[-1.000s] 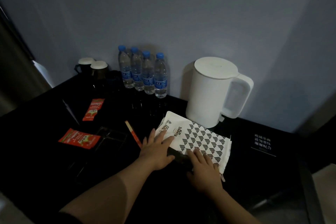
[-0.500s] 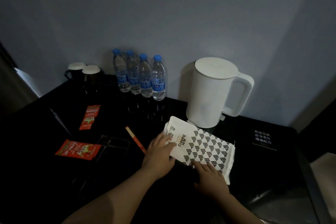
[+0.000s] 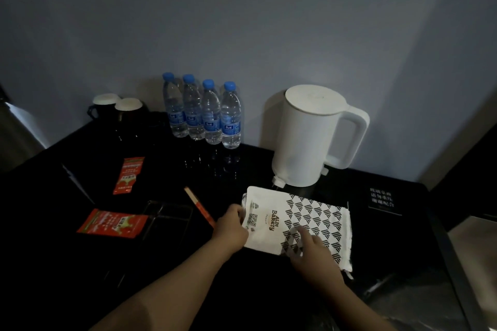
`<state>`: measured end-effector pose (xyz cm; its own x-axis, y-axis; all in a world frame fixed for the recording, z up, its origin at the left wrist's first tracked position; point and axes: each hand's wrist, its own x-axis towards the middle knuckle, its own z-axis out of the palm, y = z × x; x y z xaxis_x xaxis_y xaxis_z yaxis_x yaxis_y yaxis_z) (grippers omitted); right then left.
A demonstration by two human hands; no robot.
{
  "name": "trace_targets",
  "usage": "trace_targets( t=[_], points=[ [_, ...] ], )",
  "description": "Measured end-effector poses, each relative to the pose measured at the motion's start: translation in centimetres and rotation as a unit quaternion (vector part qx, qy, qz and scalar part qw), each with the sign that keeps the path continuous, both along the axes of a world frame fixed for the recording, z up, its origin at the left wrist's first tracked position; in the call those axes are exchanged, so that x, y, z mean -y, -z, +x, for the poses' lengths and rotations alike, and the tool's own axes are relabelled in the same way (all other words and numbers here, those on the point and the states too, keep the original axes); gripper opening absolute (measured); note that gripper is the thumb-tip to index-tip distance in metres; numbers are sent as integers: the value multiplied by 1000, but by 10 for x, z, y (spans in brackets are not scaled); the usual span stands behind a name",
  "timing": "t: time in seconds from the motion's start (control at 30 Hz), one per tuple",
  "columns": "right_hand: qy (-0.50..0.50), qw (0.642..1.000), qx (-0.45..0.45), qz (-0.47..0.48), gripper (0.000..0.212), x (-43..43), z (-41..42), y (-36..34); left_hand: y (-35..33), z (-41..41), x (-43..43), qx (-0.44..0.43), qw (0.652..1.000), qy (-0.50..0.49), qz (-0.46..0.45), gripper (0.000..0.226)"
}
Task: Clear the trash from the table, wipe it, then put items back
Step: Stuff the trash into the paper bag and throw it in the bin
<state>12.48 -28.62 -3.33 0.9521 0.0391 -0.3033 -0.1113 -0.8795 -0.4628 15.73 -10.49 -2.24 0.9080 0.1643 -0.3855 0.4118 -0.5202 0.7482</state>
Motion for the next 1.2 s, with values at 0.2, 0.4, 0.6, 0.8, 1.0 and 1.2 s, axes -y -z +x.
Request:
trace_targets(
  t=[0.2, 0.4, 0.6, 0.8, 1.0, 1.2],
  points=[
    [-6, 996, 89, -13, 57, -15, 1, -6, -10, -23, -12, -42, 997, 3, -66, 64],
    [-65, 997, 8, -27, 50, -24, -6, -4, -12, -37, -12, -15, 996, 68, 47, 59],
    [-79, 995, -61, -15, 57, -17, -10, 6, -8, -33, 0, 51, 984, 92, 142, 46],
    [-92, 993, -76, -10, 62, -17, -12, 10, 3, -35, 5, 52, 976, 103, 187, 42],
    [-91, 993, -73, 10, 63, -12, -13, 12, 13, -39, -1, 2, 1000, 6, -17, 36],
    [-106, 992, -62, 29, 57, -9, -13, 11, 22, -43, 3, -8, 998, -17, -66, 56]
  ],
)
